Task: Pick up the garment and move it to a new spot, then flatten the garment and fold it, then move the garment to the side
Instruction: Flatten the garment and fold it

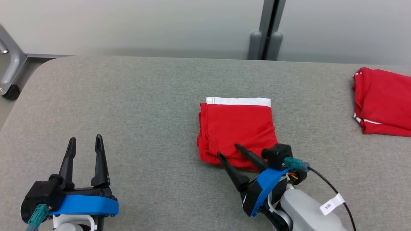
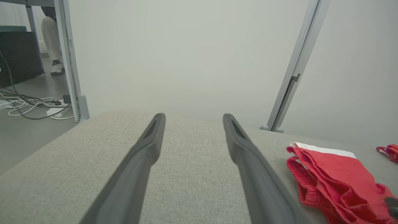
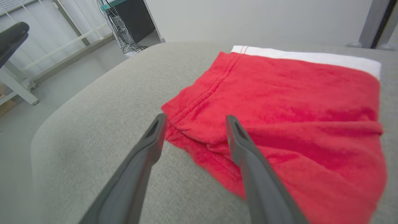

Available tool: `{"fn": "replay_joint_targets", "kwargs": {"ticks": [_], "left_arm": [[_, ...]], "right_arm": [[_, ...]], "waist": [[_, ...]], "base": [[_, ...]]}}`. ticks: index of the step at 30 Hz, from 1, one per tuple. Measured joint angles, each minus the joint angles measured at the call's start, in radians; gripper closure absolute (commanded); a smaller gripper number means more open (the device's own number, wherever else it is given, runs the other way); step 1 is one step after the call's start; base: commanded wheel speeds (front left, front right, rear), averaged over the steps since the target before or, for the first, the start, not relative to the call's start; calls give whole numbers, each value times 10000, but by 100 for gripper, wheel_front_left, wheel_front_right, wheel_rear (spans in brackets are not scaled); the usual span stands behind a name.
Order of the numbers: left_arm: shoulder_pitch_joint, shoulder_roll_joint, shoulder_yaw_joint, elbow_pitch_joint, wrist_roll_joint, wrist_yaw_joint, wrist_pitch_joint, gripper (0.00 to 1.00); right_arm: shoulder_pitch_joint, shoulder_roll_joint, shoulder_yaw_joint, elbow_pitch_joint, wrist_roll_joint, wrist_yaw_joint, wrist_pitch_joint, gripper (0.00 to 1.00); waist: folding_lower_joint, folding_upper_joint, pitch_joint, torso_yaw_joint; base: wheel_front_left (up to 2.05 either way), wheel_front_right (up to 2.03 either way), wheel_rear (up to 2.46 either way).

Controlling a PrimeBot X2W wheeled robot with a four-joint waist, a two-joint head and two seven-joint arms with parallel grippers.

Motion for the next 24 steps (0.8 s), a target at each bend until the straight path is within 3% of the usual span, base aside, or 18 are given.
{"fn": "replay_joint_targets", "kwargs": {"ticks": [5, 11, 24], "left_arm": [[73, 58, 27, -27, 79, 0, 2, 0], [131, 146, 81, -44, 174, 0, 0, 0], [347, 355, 359, 2, 353, 0, 0, 0]], "right_arm": [[12, -267, -874, -420, -311, 0, -240, 0], [413, -514, -2627, -1045, -1208, 0, -320, 0], [2350, -33, -5990, -2959, -3066, 0, -332, 0]], "waist": [[0, 0, -116, -336], [0, 0, -272, -807], [0, 0, -738, -1587]], "base": [[0, 0, 0], [0, 0, 0], [0, 0, 0]]}}
